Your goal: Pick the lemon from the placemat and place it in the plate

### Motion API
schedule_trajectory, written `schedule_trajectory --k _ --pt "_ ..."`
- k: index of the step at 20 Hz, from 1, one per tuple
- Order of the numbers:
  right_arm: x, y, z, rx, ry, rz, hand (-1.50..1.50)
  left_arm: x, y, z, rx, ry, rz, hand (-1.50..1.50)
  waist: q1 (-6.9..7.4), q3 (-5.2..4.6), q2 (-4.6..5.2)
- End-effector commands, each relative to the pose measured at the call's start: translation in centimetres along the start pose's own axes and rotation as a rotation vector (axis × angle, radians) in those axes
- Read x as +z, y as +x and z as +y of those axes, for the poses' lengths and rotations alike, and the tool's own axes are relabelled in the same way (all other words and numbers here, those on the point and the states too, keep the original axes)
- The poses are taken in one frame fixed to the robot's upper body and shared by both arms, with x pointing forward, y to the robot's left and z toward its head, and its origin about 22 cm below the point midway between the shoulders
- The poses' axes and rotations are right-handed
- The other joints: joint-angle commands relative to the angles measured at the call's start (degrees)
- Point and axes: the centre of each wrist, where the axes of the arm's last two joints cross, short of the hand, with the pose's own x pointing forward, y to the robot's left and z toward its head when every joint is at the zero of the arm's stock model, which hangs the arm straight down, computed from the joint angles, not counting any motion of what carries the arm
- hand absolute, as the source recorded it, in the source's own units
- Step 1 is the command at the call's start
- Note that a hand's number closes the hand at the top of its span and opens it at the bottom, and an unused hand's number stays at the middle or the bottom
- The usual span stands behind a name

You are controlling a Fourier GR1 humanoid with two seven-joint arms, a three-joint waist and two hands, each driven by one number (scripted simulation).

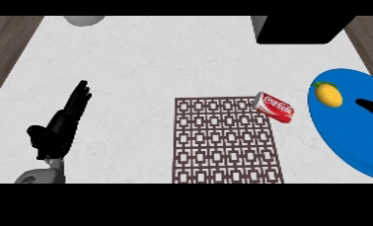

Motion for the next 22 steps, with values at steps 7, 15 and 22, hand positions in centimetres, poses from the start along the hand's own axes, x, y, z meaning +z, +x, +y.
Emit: schedule_trajectory --k 7,15,22 --pt "2.5 -6.6 -12.9 -0.316 -0.099 -0.004 -1.5 0.2 -0.2 1.3 0.005 0.0 0.004 0.0 -0.25 0.06 0.11" --pt "7.4 -11.9 -18.8 -0.295 -0.004 -0.043 -1.5 0.1 0.3 0.0 0.009 -0.006 -0.009 0.0 0.32 0.17 0.23" --pt "9.1 -12.9 -20.7 -0.231 0.038 -0.054 -1.5 -0.2 0.8 1.0 0.006 -0.006 0.001 0.0 0.56 0.29 0.23"
